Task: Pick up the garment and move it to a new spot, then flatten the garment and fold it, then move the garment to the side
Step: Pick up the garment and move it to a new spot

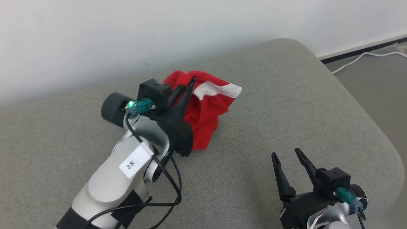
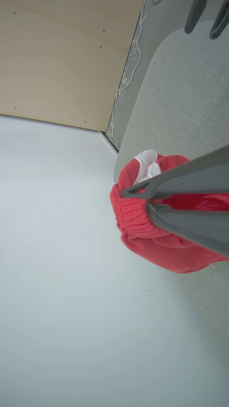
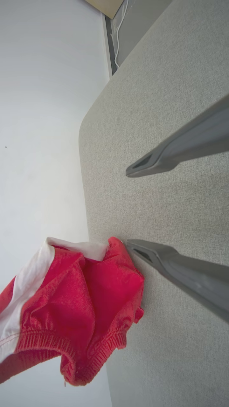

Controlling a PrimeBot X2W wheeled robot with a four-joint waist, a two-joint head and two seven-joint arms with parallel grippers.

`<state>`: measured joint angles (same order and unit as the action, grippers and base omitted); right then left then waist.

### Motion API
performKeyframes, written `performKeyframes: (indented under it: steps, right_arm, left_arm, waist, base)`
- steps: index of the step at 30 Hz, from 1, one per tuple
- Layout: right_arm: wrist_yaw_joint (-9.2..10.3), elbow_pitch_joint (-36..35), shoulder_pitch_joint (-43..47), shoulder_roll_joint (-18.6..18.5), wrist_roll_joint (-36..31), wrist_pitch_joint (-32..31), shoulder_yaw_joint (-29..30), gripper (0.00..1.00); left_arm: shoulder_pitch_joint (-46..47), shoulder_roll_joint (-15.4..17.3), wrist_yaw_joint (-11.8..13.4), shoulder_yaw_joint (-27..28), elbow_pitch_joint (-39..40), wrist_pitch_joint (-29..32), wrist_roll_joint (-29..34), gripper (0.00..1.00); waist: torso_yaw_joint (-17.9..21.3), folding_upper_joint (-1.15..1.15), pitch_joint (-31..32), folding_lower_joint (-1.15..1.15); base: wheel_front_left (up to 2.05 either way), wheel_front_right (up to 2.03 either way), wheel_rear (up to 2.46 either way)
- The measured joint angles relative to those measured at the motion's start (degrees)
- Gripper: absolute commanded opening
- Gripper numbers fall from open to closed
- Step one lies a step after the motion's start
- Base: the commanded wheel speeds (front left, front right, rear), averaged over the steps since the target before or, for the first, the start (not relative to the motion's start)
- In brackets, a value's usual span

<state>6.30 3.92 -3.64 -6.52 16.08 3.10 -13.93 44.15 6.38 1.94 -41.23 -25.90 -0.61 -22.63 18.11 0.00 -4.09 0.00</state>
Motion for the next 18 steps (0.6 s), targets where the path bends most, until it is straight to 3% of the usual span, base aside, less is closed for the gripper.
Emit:
performKeyframes:
  steps: [11, 18]
  right_arm:
    - [-0.26, 1.4, -0.3, 0.6, 0.0, -0.1, -2.6, 1.0]
    - [-0.36, 1.1, 0.5, 0.7, 0.0, -0.1, -2.8, 1.0]
  left_arm:
    - [5.1, -2.9, -2.5, -4.1, 5.3, 0.1, 1.4, 0.0]
    - [5.3, -3.2, -2.2, -2.8, 7.9, 0.7, -0.5, 0.0]
  waist:
    - [0.5, 0.0, 2.5, 0.0]
    - [3.0, 0.0, 2.9, -0.01]
  base:
    - [0.0, 0.0, 0.0]
    - [0.0, 0.0, 0.0]
